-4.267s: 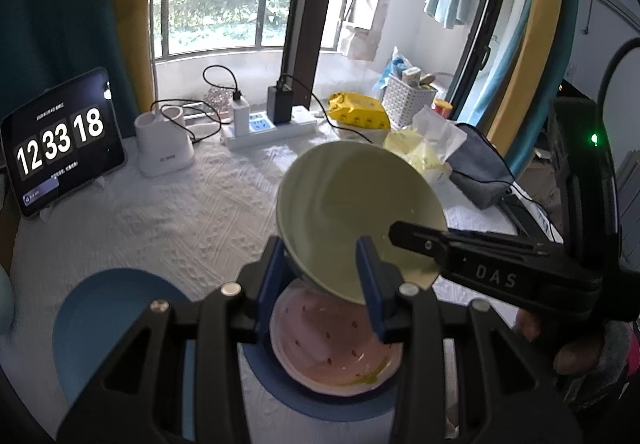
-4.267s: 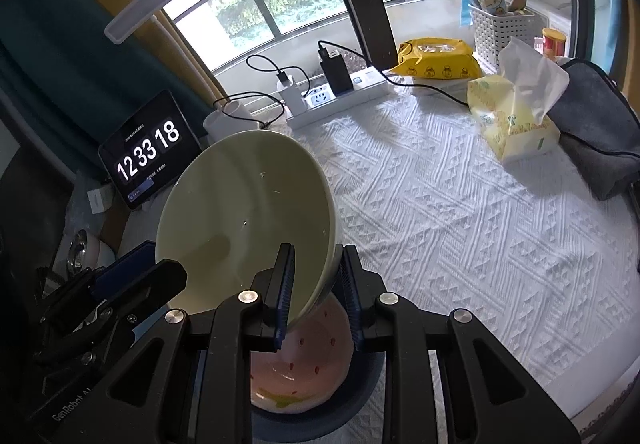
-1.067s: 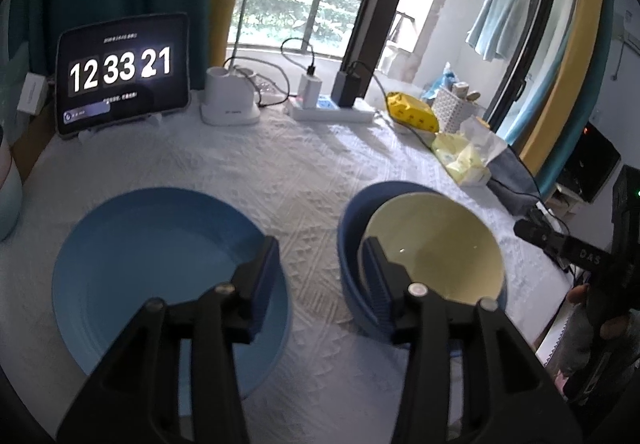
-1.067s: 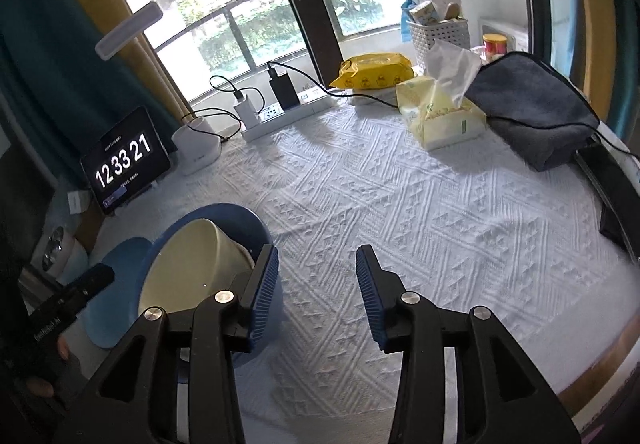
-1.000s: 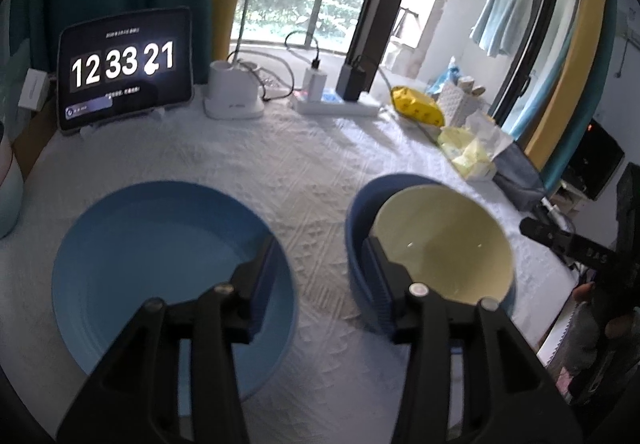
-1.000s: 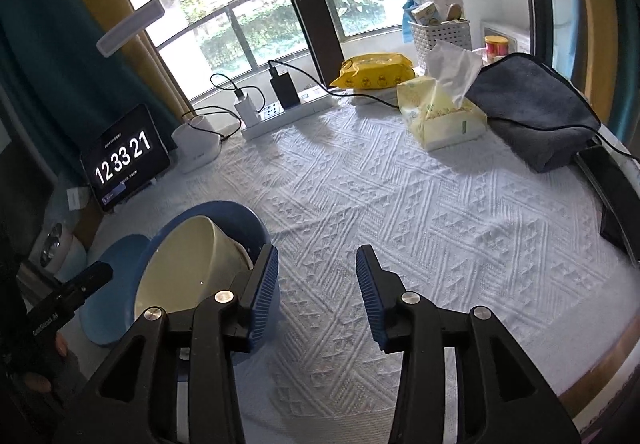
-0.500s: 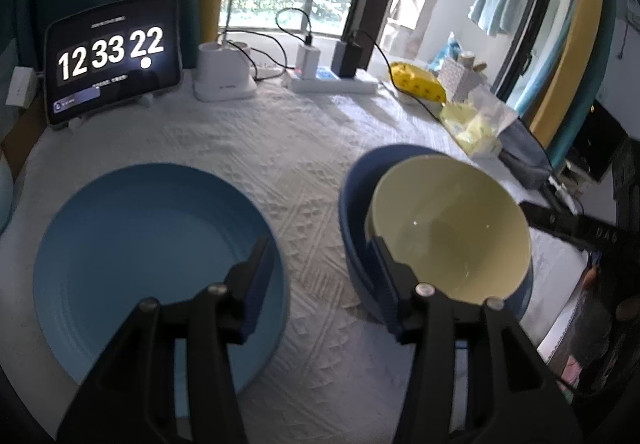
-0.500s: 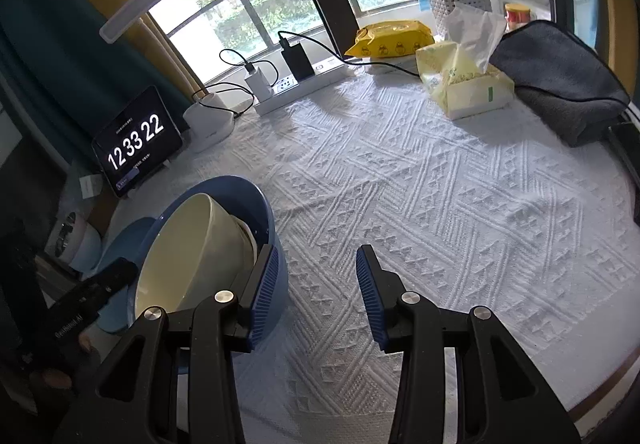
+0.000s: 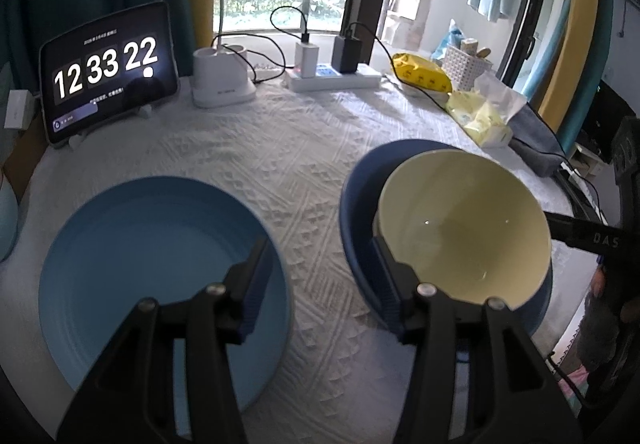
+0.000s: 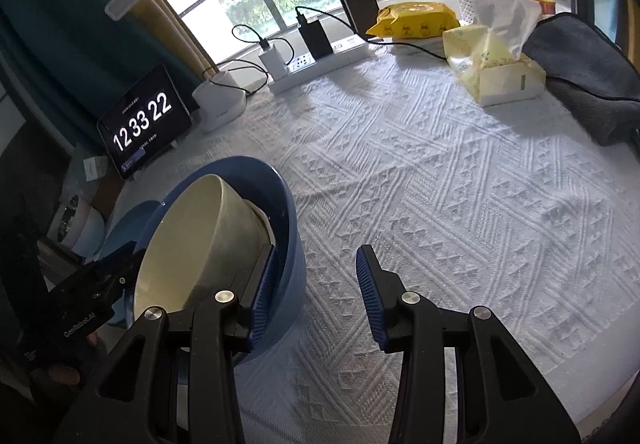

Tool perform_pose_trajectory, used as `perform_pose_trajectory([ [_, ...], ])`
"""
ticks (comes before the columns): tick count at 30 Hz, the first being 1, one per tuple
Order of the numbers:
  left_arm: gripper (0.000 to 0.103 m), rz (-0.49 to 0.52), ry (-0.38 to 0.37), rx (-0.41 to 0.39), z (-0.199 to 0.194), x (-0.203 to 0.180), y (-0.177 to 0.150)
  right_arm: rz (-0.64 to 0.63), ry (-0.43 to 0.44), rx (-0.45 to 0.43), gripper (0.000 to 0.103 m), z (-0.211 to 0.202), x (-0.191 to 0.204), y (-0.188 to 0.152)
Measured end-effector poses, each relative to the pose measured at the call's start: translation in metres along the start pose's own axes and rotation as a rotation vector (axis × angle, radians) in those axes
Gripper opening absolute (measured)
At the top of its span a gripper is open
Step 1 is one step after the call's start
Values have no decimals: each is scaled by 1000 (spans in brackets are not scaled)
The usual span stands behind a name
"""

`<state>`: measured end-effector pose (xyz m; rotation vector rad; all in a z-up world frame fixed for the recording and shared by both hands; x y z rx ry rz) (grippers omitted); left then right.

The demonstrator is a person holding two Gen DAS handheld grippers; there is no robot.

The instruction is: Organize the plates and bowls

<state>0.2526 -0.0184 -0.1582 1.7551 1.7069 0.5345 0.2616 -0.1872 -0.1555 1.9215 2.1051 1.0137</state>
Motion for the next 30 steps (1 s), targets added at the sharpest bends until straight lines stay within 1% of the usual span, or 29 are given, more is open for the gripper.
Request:
perform_pose_trajectory([
  [3,51,-10,-6,-2,1,1,0,-7,-19,-9,42,3,2,0],
  [7,50,-5,-8,-4,0,0,0,9,-13,-20,42,5,-1,1],
  [9,44,19,-9,-12,0,-4,0,7,-14,-27,42,5,-1,1],
  [11,33,42,-10,-14,-1,-9,0,8,-13,-34,42,6,0,1],
  [14,24,73,-4,-22,-2,-15,0,25,5,-37,42,6,-3,0],
  [17,20,64,-16,-21,-2,-16,1,28,15,-38,41,5,-2,1],
  [22,17,61,-10,-32,-2,-19,1,13,36,-57,24,4,7,1],
  [24,17,46,-12,-33,-2,-19,1,8,47,-68,14,4,10,1],
  [26,16,30,-21,-37,-1,-18,1,0,27,-77,13,4,13,1],
  [30,15,14,-31,-44,-3,-18,1,6,29,-77,12,4,12,1],
])
Point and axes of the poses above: each gripper's, at about its wrist camera, not at the fingertips, and z roughly the way its jaws point, x to its left, y to its top, the point moved 5 cm from there along z, roughly the way its jaws point, and after that the axes turned 2 degrees about x, right-handed, at the moved point
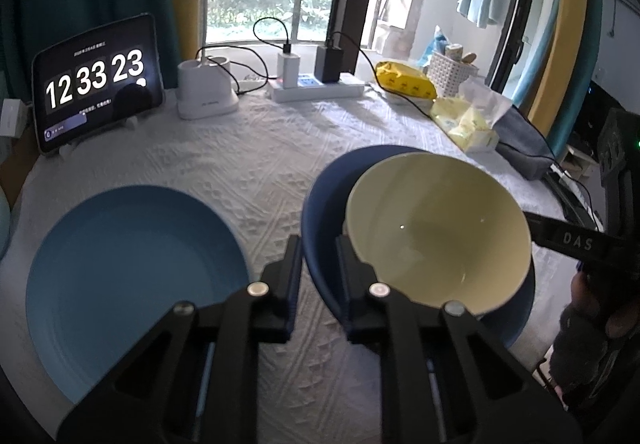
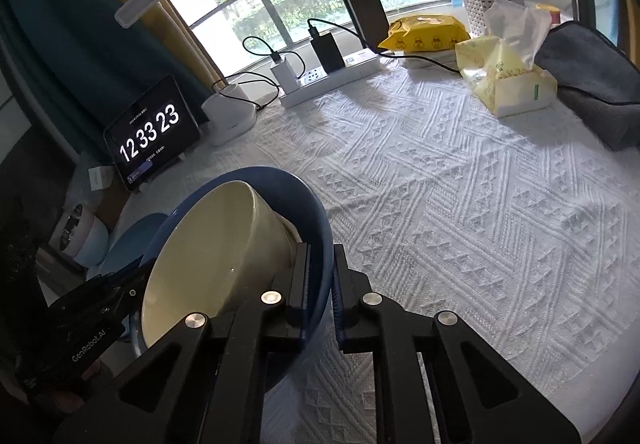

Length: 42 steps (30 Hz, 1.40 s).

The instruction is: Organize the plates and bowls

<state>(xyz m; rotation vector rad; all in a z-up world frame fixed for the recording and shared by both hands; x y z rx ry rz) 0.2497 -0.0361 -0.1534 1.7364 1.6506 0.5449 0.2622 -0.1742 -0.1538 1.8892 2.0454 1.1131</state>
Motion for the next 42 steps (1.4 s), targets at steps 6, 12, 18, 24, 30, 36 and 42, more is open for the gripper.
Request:
perform_pose_trajectory([
  [6,15,-10,-2,-11,-2,-3,2,20,-18,-3,11,-1,-2,-1],
  [12,15,12,14,-24,-4,-7,2,35,-19,9,11,-2,-3,-1],
  [18,15,24,9,-31,-6,-10,2,41,-30,18,11,-4,-4,-2],
  [24,15,21,-14,-35,-11,-11,1,45,-58,21,11,-7,-4,-1],
  [30,15,27,-22,-34,-13,-15,1,54,-69,5,10,-14,-5,0],
  [36,15,26,-23,-41,-17,-16,2,53,-68,-6,10,-20,-3,3],
  [42,15,25,-25,-57,-25,-15,6,46,-62,-18,10,-26,2,7],
])
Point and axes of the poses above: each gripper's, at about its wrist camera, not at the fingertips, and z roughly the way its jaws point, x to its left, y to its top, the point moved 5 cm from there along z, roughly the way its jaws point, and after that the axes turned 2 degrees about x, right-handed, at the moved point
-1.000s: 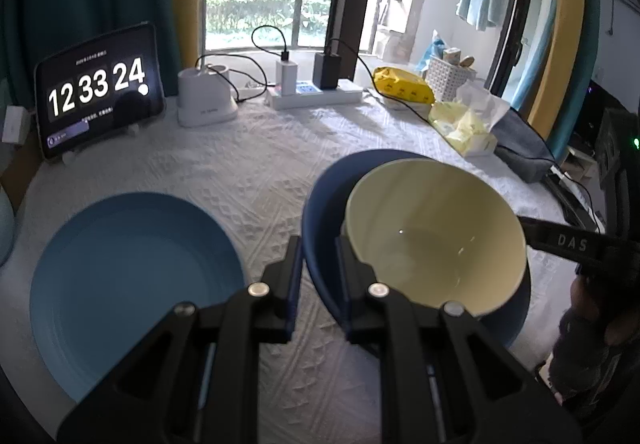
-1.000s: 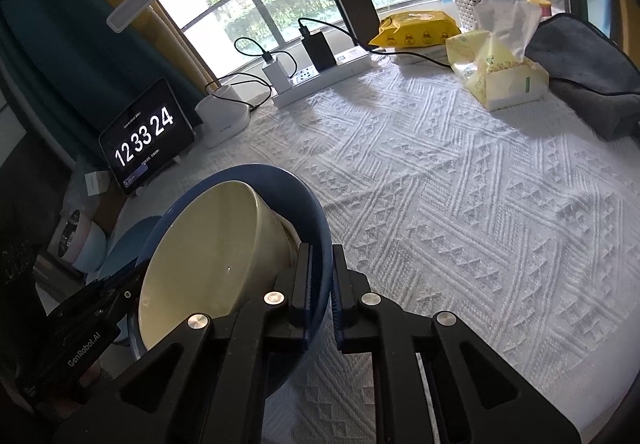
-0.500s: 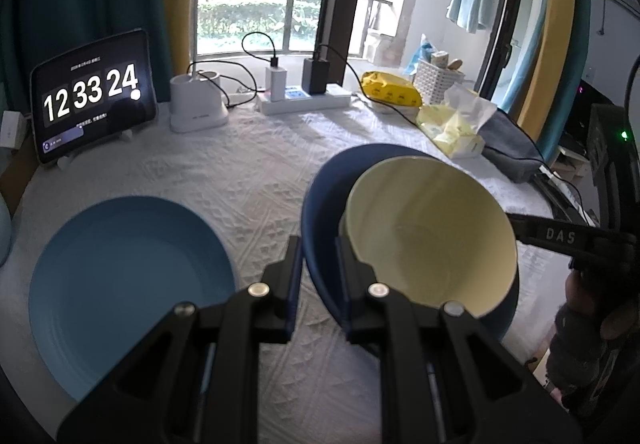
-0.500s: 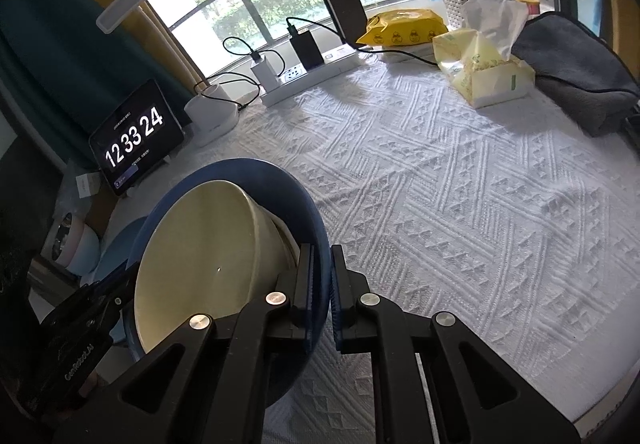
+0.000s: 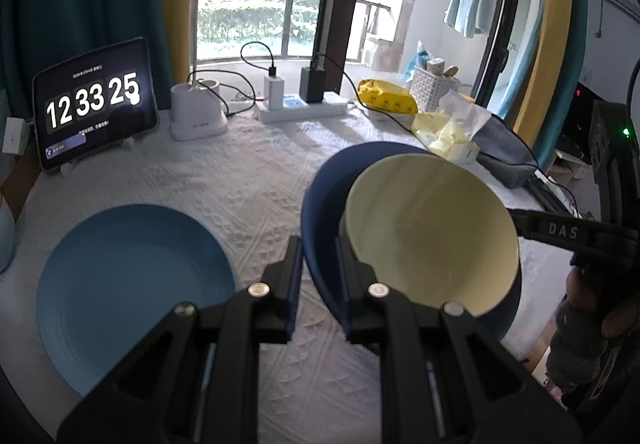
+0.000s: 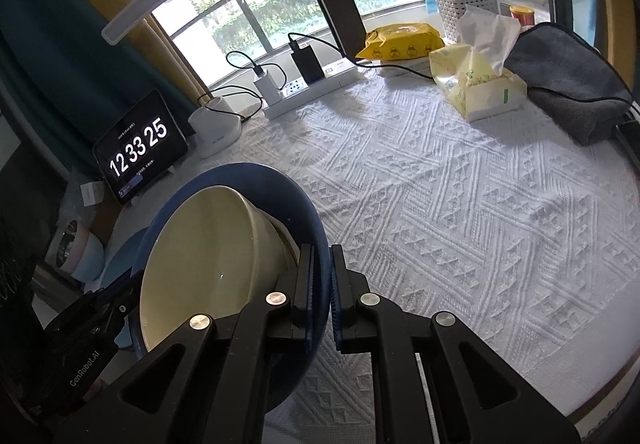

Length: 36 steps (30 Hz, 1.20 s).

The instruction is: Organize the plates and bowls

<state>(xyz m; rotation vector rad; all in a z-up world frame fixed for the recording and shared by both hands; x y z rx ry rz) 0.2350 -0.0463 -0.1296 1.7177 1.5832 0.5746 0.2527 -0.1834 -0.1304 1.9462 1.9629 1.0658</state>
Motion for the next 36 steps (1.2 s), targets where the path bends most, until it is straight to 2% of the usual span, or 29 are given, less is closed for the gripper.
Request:
perform_pose_trajectory([
  [20,15,-18,4,-65,-30,21,18,-44,13,-41,10,-14,35,19],
  [36,15,-77,44,-93,-46,63,23,-95,46,-13,10,4,81,24],
])
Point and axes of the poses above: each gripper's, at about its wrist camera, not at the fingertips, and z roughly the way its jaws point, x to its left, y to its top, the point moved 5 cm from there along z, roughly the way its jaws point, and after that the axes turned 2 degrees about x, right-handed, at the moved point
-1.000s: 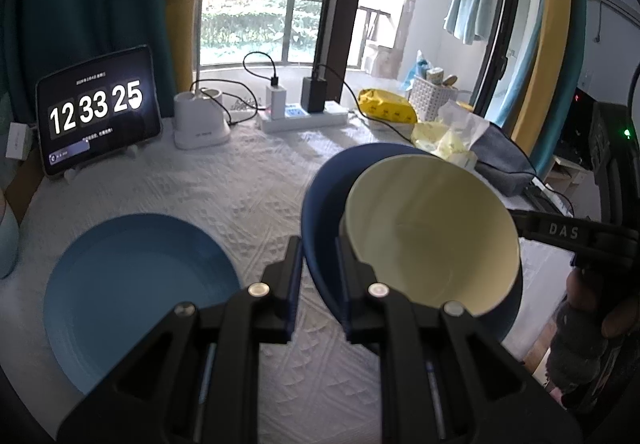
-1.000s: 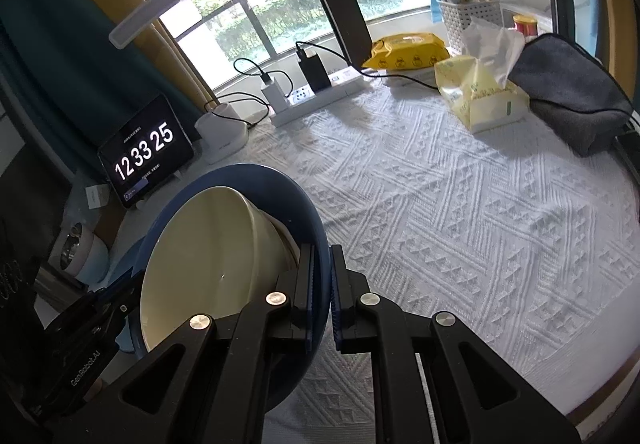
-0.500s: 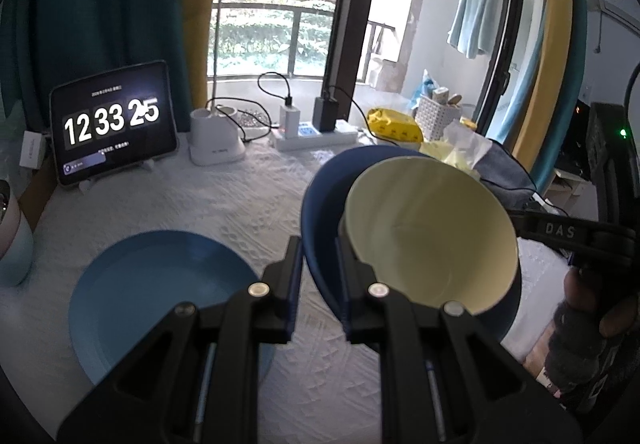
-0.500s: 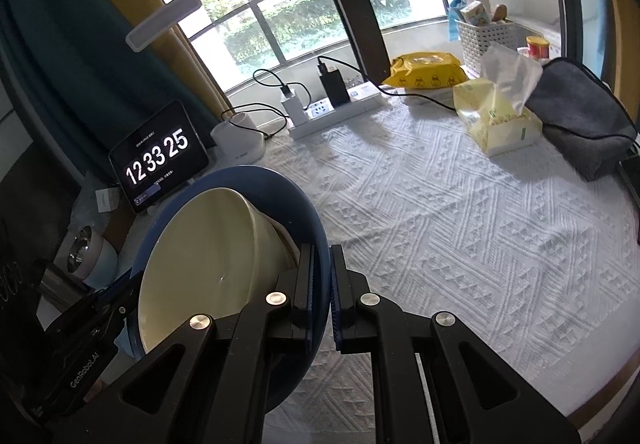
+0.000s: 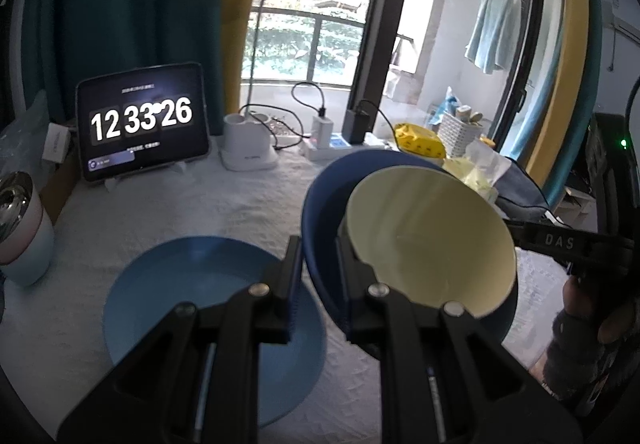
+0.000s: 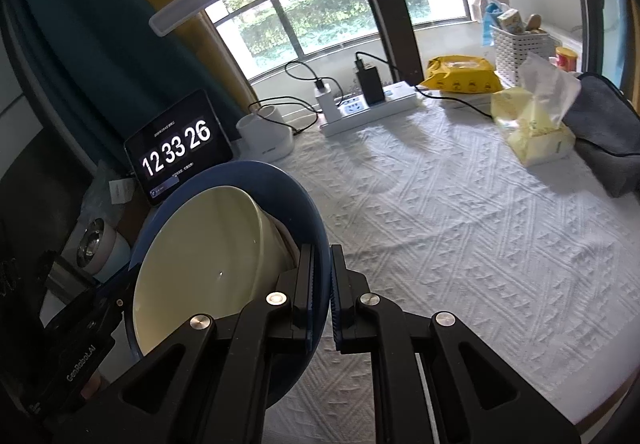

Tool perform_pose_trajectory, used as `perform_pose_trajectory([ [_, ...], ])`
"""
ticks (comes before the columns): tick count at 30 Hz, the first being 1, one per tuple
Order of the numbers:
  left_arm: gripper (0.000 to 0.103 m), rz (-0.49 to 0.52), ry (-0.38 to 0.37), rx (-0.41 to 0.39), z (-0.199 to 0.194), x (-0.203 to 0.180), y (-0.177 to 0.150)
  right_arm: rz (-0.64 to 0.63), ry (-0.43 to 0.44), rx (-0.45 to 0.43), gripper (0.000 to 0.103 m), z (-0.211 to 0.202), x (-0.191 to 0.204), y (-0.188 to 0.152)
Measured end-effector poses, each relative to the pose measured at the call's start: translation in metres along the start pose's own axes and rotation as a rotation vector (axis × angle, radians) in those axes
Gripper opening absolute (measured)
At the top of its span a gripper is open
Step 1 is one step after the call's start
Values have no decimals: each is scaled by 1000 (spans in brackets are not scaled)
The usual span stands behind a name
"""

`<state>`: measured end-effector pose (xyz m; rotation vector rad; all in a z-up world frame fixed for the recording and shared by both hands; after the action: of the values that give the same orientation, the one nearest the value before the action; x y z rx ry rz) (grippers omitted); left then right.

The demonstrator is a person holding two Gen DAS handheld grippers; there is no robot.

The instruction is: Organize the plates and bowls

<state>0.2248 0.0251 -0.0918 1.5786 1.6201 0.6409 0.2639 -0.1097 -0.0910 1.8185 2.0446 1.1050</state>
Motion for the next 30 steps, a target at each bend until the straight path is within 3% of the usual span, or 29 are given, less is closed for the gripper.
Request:
perform_pose_trajectory([
  [30,15,-138,121,0,-32,102,-24,-110,87,113,10,64,101,-17],
])
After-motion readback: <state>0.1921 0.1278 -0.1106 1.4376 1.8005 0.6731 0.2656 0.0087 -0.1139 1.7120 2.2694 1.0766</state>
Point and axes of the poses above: each gripper's, at about its wrist camera, not at the fingertips, and z roughly the way its jaws point, x to its left, y to its top, the point moved 5 cm from there along z, roughly the way its jaws point, and after that the axes turned 2 degrees about x, right-handed, at the moved point
